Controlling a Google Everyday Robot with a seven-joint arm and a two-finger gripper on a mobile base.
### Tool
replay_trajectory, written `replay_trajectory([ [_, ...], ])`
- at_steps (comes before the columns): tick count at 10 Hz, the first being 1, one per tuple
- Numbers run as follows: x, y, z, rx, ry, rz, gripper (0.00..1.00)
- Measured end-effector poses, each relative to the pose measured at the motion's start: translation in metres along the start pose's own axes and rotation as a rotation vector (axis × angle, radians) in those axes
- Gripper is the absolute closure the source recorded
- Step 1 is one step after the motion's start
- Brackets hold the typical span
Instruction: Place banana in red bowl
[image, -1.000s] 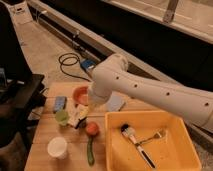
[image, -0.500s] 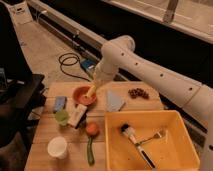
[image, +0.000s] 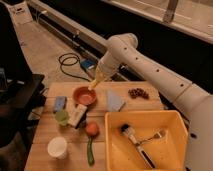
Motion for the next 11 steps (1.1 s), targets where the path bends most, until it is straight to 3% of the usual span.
replay_trajectory([
  [2, 0.0, 0.0, 0.001, 0.001, 0.006, -0.002, 1.0],
  [5, 0.011, -0.015, 0.023, 0.037, 0.115, 0.014, 1.0],
  [6, 0.013, -0.018, 0.033, 0.048, 0.125, 0.022, 1.0],
  [8, 0.015, -0.02, 0.048, 0.062, 0.132, 0.043, 1.0],
  [11, 0.014, -0.012, 0.074, 0.062, 0.101, 0.08, 1.0],
])
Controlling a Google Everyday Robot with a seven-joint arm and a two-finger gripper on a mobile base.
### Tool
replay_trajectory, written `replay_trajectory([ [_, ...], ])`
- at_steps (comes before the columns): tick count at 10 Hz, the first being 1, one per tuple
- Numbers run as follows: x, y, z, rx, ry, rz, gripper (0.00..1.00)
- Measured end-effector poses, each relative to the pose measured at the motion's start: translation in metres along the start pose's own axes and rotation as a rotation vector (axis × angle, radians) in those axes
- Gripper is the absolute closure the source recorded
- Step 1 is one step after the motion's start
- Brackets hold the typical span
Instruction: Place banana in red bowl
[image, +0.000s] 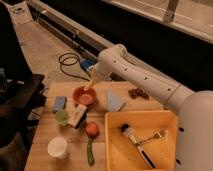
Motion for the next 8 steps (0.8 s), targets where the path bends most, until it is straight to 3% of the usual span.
replay_trajectory([
  [4, -0.009, 0.01, 0.029, 0.016, -0.072, 0.054, 0.98],
  [6, -0.023, 0.012, 0.047, 0.016, -0.098, 0.057, 0.81],
  [8, -0.029, 0.015, 0.058, 0.024, -0.082, 0.08, 0.61],
])
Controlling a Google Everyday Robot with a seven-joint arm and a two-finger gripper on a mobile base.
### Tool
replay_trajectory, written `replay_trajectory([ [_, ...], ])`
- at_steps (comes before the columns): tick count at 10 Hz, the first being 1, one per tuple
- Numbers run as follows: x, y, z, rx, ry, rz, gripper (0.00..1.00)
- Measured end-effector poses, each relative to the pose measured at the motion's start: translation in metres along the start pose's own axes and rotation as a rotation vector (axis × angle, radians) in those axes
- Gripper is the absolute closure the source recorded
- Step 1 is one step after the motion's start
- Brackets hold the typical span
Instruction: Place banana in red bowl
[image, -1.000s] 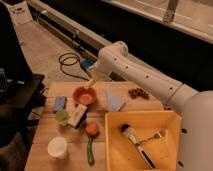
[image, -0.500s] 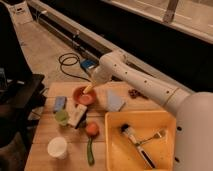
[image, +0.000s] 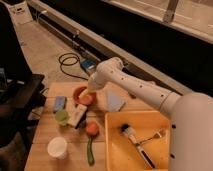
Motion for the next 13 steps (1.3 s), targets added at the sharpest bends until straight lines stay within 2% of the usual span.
replay_trajectory([
  [2, 0.0021, 0.0024, -0.0008, 0.004, 0.003, 0.009, 0.47],
  [13, 0.0009, 0.0014, -0.0003, 0.004, 0.001, 0.007, 0.47],
])
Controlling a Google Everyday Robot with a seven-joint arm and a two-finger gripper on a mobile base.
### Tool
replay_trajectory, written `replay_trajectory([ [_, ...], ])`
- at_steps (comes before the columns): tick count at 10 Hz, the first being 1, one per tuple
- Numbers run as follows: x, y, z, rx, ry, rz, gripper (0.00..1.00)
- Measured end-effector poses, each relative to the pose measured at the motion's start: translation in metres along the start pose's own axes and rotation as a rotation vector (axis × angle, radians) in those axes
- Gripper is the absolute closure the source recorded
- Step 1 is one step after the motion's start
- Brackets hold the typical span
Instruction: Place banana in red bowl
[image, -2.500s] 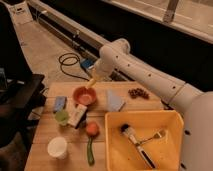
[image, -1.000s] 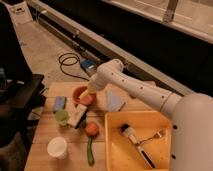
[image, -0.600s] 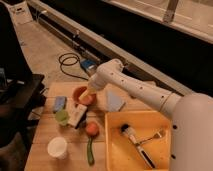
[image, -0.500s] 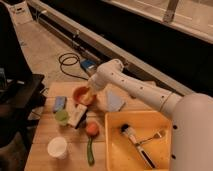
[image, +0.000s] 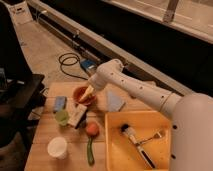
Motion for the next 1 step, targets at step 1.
replay_trajectory([
  [1, 0.0, 0.0, 0.0, 0.0, 0.0, 0.0, 0.47],
])
